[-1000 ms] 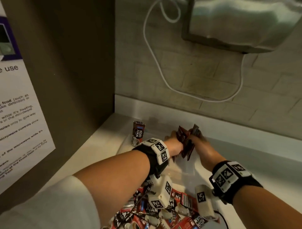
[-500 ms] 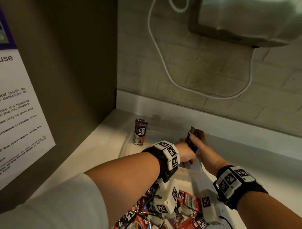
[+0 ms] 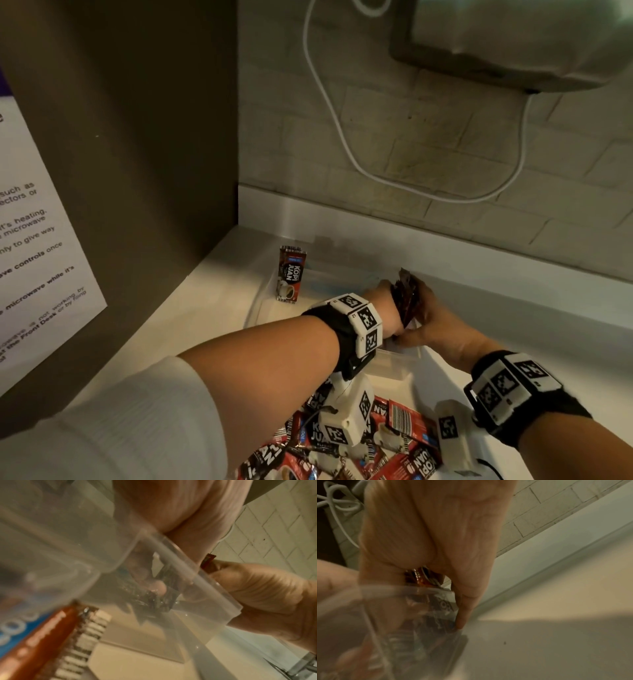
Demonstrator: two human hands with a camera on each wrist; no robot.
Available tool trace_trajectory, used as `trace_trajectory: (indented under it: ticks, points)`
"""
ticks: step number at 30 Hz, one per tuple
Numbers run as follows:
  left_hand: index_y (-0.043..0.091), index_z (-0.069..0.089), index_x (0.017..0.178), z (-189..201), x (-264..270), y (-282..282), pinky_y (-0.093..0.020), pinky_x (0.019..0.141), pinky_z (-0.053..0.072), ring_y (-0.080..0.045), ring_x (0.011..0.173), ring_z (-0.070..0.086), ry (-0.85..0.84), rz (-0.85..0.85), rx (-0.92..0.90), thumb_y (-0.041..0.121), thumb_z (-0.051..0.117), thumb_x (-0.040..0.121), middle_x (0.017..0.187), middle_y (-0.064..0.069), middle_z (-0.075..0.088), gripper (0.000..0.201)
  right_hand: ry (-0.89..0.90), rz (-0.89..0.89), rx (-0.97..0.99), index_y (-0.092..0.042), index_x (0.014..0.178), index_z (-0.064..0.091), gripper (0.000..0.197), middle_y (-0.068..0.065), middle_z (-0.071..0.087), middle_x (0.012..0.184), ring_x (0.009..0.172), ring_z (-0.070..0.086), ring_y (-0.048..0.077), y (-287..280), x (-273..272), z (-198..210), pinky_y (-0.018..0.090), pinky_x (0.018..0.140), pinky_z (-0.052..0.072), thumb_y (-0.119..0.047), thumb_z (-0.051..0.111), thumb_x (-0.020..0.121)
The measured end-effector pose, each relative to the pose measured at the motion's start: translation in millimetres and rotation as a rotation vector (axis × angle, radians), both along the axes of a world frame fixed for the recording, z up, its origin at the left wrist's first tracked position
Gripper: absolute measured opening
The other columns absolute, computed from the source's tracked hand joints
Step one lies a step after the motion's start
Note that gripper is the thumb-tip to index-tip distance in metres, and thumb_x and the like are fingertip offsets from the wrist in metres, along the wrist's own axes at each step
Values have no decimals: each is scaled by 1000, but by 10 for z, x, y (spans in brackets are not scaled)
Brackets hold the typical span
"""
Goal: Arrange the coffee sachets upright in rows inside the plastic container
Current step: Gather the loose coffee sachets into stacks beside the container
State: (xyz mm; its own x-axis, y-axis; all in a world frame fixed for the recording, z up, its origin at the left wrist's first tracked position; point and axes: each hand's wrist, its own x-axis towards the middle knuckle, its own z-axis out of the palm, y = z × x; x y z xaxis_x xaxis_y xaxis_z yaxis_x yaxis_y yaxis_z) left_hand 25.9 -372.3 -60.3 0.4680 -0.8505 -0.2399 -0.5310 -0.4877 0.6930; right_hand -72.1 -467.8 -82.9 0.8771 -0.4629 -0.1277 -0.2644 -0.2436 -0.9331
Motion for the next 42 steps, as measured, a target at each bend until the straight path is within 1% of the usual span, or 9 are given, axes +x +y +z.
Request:
trace_trajectory:
  ticks: [4, 7, 12, 17, 23, 27, 33, 39, 42]
  points:
    - [-1, 33, 137, -10, -6, -18, -40, 98, 47, -35, 120, 52, 22, 30, -24, 9, 66, 83, 132, -20, 48, 64, 36, -41, -74, -29, 146, 22, 134, 4, 38, 142, 127, 43, 20, -37, 24, -84, 33, 98, 45, -8, 89, 32]
    - [3, 29, 139, -1, -7, -16, -38, 104, 40, -36, 127, 44, 67, 92, -59, 10, 61, 89, 140, -21, 35, 60, 33, -110, -110, -25, 144, 28, 120, 5, 39, 140, 123, 46, 24, -48, 49, -84, 27, 85, 49, 3, 90, 45]
    - [12, 28, 139, 5, -5, -4, -44, 103, 42, -38, 120, 48, 65, 111, -120, 11, 59, 91, 134, -17, 36, 57, 7, -148, -142, -18, 136, 43, 116, 4, 56, 129, 115, 56, 22, 0, 73, -18, 43, 94, 51, -27, 92, 31]
    - [28, 4, 150, -33, -26, 25, -47, 103, 42, -38, 121, 50, 121, 144, -129, 11, 54, 91, 137, -17, 41, 79, 49, -120, -170, -20, 120, 49, 84, 2, 63, 116, 108, 60, 19, 68, 130, 36, 31, 84, 53, 4, 89, 50]
    - [24, -17, 151, -45, -57, 16, -44, 108, 38, -36, 125, 49, 238, 129, -90, 11, 44, 99, 142, -22, 42, 81, 90, -88, -174, -18, 119, 49, 69, 6, 63, 112, 102, 62, 20, 150, 202, 46, 43, 88, 55, 2, 84, 62]
    - [22, -16, 152, -24, 0, 38, -44, 106, 41, -36, 124, 49, 285, 139, -113, 11, 43, 98, 142, -21, 43, 81, 75, -106, -160, -27, 118, 43, 73, 3, 61, 113, 104, 61, 22, 196, 249, 46, 46, 87, 55, -1, 84, 63]
    - [23, 5, 152, 0, 47, 90, -47, 103, 44, -36, 122, 50, 389, 205, -190, 4, 50, 92, 135, -20, 48, 77, 47, -112, -136, -34, 101, 46, 68, -3, 62, 102, 96, 64, 22, 219, 225, 68, 53, 84, 55, 8, 82, 62]
    - [26, 10, 152, 63, 27, 111, -43, 99, 46, -38, 120, 50, 432, 157, -175, 5, 46, 93, 134, -21, 48, 73, 94, -102, -64, -33, 117, 48, 71, 8, 67, 105, 95, 67, 32, 188, 228, 80, 59, 79, 54, 9, 77, 67]
    - [30, 11, 152, 120, 25, 135, -37, 91, 46, -37, 119, 50, 465, 153, -192, 5, 49, 92, 136, -20, 47, 76, 81, -117, -49, -30, 113, 49, 62, 9, 67, 103, 92, 67, 31, 192, 208, 89, 58, 78, 55, 9, 73, 71]
